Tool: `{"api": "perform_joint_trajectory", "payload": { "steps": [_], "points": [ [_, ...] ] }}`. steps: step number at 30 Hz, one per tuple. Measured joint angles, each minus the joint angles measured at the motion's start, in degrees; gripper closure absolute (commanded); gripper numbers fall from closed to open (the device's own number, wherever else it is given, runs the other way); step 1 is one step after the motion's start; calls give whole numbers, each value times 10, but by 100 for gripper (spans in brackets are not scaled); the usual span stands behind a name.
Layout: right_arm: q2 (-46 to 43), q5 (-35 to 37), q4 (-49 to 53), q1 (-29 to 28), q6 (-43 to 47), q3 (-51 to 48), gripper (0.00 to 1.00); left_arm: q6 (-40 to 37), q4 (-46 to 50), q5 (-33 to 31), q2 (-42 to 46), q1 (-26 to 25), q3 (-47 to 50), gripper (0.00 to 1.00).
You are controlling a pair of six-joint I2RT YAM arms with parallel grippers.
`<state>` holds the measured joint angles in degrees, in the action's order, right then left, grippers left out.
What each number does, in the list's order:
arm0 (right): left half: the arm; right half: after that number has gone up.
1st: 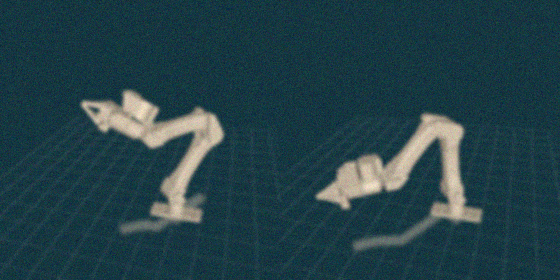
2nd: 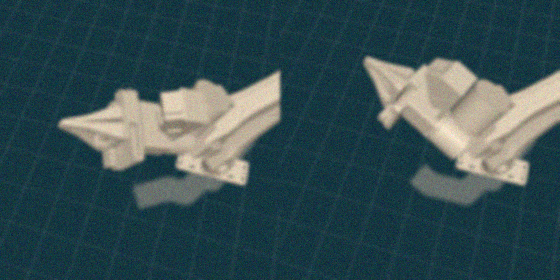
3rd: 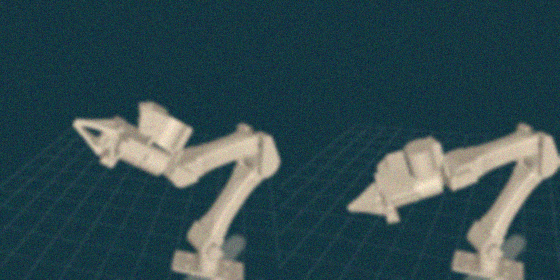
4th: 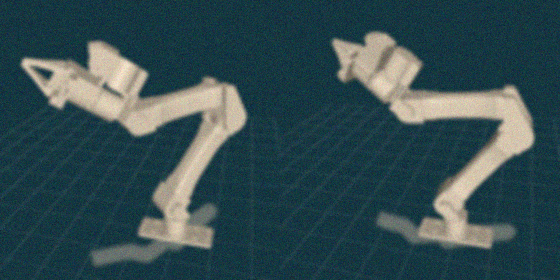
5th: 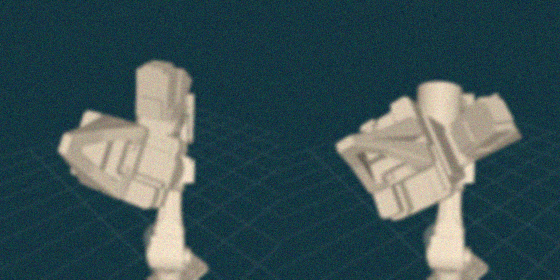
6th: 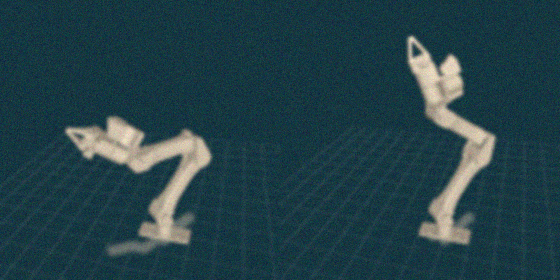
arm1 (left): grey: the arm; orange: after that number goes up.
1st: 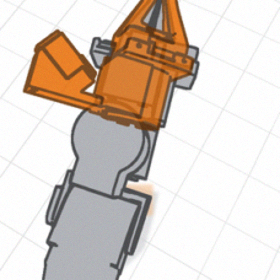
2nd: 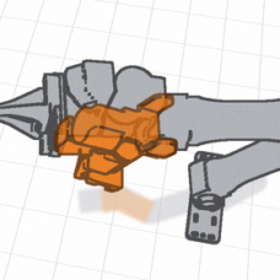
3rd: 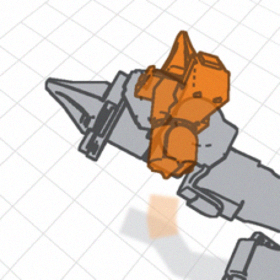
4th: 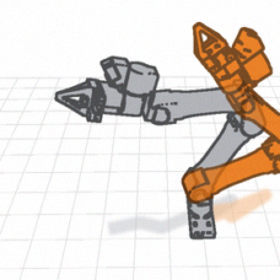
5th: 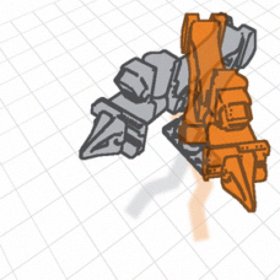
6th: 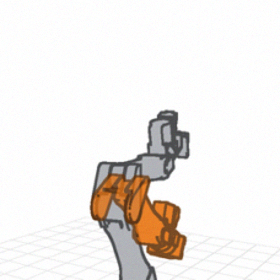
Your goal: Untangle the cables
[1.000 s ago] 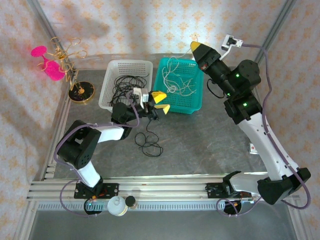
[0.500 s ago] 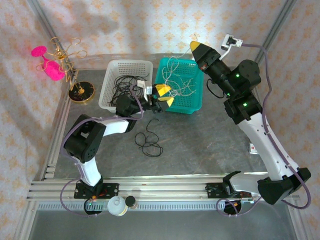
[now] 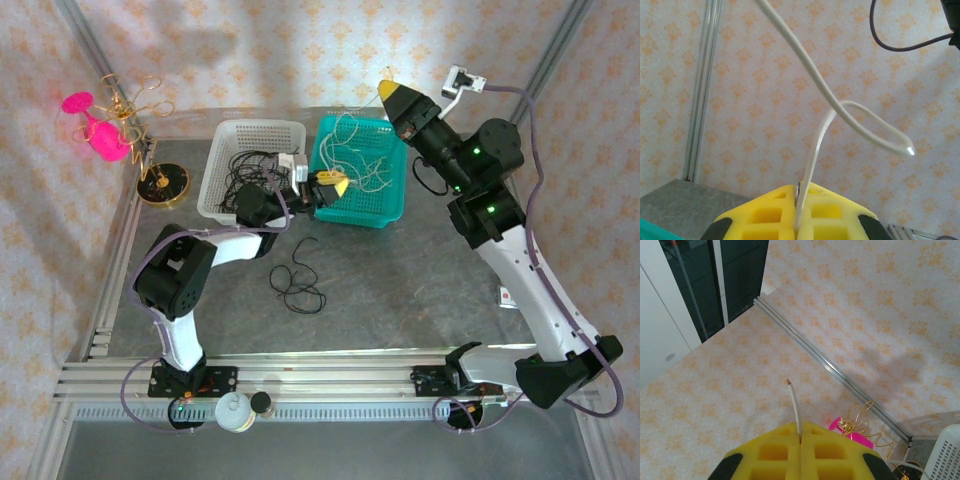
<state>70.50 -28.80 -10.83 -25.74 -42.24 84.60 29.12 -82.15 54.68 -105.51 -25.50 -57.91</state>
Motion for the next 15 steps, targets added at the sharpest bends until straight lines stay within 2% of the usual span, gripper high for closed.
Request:
{"api": "perform_joint_trajectory", "payload": {
  "steps": [8,15],
  "points": [
    [4,8,26,0,16,19,100,-11,9,-32,0,0,23,100],
    [35,25,88,14,74,146,100,-26,43,-49,16,0,127,100]
  ]
}}
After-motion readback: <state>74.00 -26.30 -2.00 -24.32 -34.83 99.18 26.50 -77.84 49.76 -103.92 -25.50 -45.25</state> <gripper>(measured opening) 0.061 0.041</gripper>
